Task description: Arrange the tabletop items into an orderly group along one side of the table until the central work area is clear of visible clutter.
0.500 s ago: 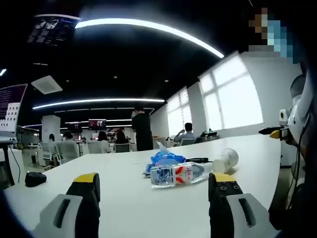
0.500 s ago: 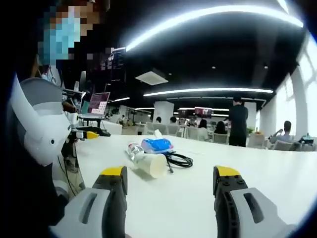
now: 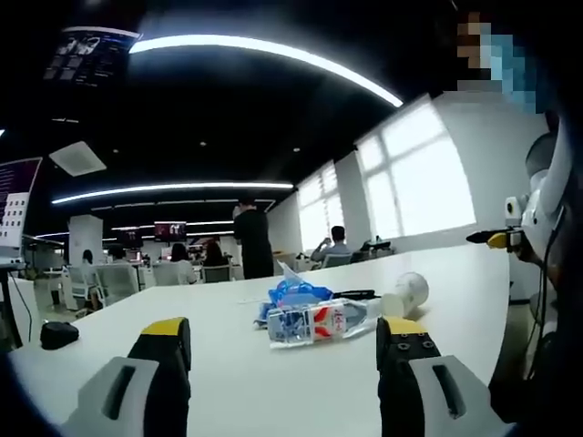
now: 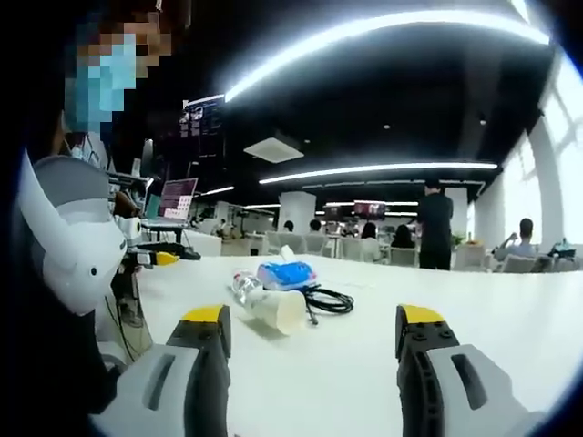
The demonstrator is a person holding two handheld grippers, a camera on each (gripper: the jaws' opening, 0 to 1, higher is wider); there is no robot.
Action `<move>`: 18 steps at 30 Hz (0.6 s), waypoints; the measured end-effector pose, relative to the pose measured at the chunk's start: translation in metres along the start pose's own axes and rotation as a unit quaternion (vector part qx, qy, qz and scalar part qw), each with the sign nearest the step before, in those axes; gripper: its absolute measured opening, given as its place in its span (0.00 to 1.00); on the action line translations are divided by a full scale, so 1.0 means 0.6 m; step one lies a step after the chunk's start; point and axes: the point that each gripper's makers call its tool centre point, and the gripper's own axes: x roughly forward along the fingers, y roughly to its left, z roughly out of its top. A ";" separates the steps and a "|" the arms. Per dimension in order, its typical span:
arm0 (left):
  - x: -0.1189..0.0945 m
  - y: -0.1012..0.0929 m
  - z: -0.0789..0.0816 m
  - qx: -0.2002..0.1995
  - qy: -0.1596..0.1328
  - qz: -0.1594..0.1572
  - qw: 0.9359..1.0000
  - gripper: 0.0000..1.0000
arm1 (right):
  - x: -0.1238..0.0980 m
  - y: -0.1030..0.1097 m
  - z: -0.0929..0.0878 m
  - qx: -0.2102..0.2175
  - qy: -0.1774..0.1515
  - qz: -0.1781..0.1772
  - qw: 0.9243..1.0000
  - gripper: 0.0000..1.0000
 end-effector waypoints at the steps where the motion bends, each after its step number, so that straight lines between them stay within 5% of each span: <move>1: 0.000 0.001 -0.001 0.000 0.001 0.001 1.000 0.83 | 0.000 -0.001 -0.001 0.000 0.002 -0.002 1.000 0.68; 18: 0.003 -0.007 -0.012 0.013 0.029 -0.010 0.999 0.80 | 0.000 0.000 -0.008 0.016 0.009 -0.008 1.000 0.69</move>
